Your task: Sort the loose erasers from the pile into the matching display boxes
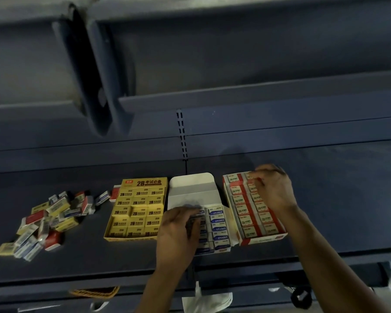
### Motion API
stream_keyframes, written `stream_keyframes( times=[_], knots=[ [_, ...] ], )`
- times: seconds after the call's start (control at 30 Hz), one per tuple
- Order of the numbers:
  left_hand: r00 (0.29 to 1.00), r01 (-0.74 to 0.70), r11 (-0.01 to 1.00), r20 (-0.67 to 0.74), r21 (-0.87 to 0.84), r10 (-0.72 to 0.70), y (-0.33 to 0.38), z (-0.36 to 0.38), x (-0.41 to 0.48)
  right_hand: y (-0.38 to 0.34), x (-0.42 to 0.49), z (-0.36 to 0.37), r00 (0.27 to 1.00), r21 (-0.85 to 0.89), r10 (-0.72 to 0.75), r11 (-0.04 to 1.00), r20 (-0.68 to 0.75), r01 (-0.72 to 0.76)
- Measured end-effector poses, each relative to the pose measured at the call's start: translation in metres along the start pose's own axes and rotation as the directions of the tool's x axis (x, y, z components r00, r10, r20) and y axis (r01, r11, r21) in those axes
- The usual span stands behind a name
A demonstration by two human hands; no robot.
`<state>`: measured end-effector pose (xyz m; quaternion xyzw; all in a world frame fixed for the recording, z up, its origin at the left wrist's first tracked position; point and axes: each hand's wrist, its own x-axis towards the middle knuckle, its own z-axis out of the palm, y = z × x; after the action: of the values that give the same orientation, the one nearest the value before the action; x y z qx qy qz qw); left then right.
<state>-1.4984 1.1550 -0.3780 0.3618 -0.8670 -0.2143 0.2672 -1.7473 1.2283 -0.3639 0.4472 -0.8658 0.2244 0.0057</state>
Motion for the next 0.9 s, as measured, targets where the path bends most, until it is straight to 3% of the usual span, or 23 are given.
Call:
stream_keyframes(
  times=[0.27, 0.43, 0.6, 0.77, 0.9],
  knots=[
    [1.000, -0.013, 0.997, -0.010, -0.078, 0.012, -0.003, -0.007, -0.002, -0.030, -0.010, 0.000, 0.998, -0.029, 0.026, 0.999, -0.050, -0.027],
    [0.999, -0.008, 0.999, -0.054, -0.046, 0.006, -0.015, -0.021, -0.008, -0.075, -0.021, 0.017, 0.993, 0.044, -0.117, 0.992, 0.006, 0.117],
    [0.995, 0.006, 0.999, -0.102, 0.050, -0.001, -0.040, -0.047, -0.011, -0.128, -0.034, 0.038, 0.966, 0.212, -0.257, 0.943, -0.027, 0.257],
    [0.993, 0.112, 0.983, -0.043, 0.147, -0.107, -0.082, -0.078, -0.018, -0.186, -0.037, 0.063, 0.945, 0.274, -0.321, 0.916, 0.063, 0.293],
    [0.981, 0.183, 0.964, -0.101, 0.195, -0.166, -0.121, -0.106, -0.018, -0.230, -0.036, 0.080, 0.913, 0.270, -0.386, 0.900, 0.130, 0.342]
  ],
)
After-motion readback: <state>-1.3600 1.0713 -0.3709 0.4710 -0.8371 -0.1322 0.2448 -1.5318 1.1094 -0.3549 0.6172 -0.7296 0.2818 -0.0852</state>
